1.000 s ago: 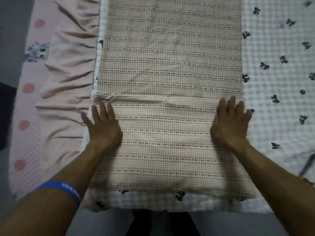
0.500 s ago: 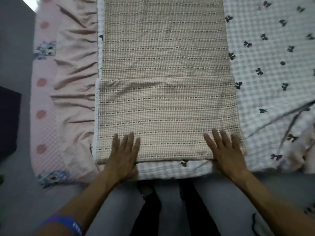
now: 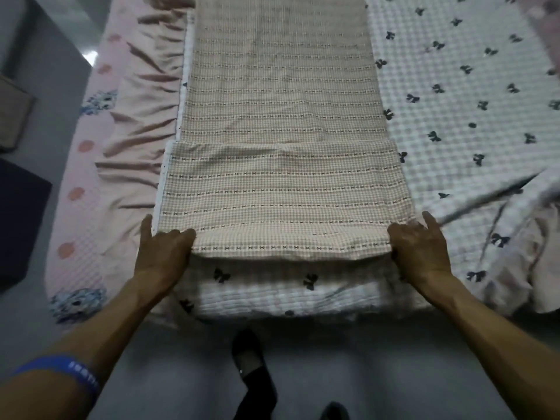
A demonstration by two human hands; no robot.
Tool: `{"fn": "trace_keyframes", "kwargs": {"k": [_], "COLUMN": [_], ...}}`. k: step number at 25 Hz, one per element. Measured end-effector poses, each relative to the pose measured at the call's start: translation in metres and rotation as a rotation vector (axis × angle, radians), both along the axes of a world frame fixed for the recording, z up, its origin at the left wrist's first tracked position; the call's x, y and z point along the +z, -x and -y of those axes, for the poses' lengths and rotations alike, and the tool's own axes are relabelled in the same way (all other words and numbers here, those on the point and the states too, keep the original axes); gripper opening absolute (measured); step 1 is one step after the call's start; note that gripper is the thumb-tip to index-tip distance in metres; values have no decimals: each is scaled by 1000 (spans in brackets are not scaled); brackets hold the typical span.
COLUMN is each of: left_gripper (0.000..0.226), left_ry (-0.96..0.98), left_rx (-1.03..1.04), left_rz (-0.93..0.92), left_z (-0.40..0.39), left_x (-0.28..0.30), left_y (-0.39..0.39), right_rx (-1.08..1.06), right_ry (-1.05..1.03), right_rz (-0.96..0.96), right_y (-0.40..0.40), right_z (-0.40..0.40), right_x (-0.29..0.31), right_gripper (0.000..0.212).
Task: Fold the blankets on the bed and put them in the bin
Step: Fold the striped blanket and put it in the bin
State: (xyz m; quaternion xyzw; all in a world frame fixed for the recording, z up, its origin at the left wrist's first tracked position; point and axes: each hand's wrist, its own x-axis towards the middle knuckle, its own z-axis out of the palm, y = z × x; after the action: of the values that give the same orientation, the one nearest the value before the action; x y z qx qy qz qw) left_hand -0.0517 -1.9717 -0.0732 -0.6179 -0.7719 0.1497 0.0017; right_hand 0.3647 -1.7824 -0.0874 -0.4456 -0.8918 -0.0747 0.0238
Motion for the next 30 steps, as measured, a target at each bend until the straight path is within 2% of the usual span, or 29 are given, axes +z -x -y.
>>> {"fn": "trace_keyframes", "kwargs": {"k": [3,7,8,10,11,13,14,17,19,20,22,23,26,28,30], "left_gripper": [9,1,3,4,13,29,29,40,52,43,11,8,15,22,38], "left_ry": [101,83,87,120,113,147,171,72,-6,17,66,77,66,77,121], "left_rx": [136,101,108,126,130,164,222,254,262,283,334,344,294,246,200], "left_rz": [66,146,197,183,158,92,106,70,78,119,214,214,222,208,200], "left_z": [29,124,146,170,168,148,135,99,55,30,-25,-48,-117,-164,-206], "left_x": [39,81,93,129,143,178,192,210,216,221,228,228,202,165,132], "left_y": [-33,-86,-100,-115,-116,-110,-106,-79,-50,-36,-12,-1,46,78,102], "right_rx": [-3,6,-32,-158,-197,-227,-213,-164,-211,-249,-340,-375,-432,-475,-522], "right_ry": [150,262,293,330,324,349,358,294,284,305,340,344,327,324,360], "right_rz": [34,116,113,109,125,112,122,102,107,95,82,70,-66,-102,-133], "right_y": [-31,-88,-100,-111,-111,-103,-98,-74,-46,-31,2,16,48,70,83], "right_z": [30,128,150,171,168,145,130,82,38,12,-38,-57,-122,-164,-204], "right_x": [25,69,84,118,133,165,177,220,239,243,243,241,219,191,158], "right_gripper": [32,20,16,13,15,26,32,50,40,35,29,25,16,9,7]}}
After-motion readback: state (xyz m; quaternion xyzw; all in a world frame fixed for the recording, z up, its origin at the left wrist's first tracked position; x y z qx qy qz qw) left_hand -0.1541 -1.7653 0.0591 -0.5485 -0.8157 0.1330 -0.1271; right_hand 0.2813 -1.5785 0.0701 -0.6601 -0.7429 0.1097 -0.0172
